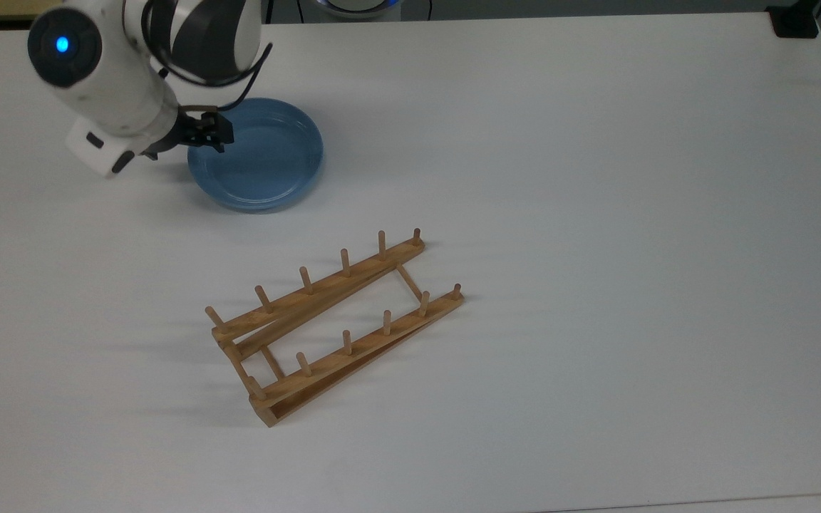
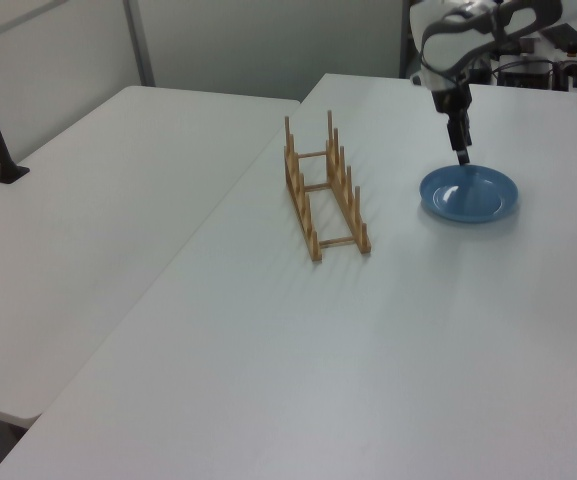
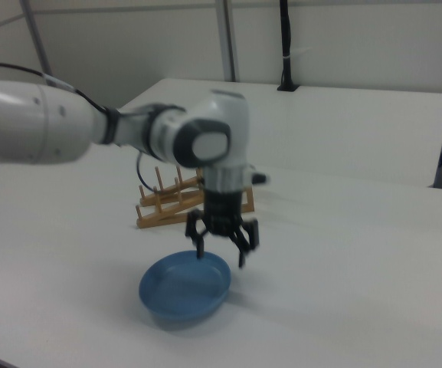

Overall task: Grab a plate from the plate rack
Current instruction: 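Open the gripper and raise it off the plate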

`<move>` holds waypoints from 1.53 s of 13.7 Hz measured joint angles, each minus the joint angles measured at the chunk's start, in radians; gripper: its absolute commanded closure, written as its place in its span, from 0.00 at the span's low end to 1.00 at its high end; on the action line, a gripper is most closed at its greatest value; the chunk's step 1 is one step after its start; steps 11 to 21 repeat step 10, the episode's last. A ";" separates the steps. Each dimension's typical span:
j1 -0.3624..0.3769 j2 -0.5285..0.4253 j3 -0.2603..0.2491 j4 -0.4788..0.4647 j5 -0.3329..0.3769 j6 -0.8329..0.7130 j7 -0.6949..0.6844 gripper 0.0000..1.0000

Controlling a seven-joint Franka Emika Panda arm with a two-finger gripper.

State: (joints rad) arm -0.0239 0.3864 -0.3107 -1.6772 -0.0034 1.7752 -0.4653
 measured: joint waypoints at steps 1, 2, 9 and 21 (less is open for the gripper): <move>0.031 -0.059 0.007 0.006 0.000 -0.031 0.074 0.00; 0.048 -0.104 0.024 0.011 0.000 -0.064 0.131 0.00; 0.062 -0.329 0.196 0.025 -0.051 -0.191 0.428 0.00; 0.062 -0.332 0.198 0.025 -0.060 -0.191 0.453 0.00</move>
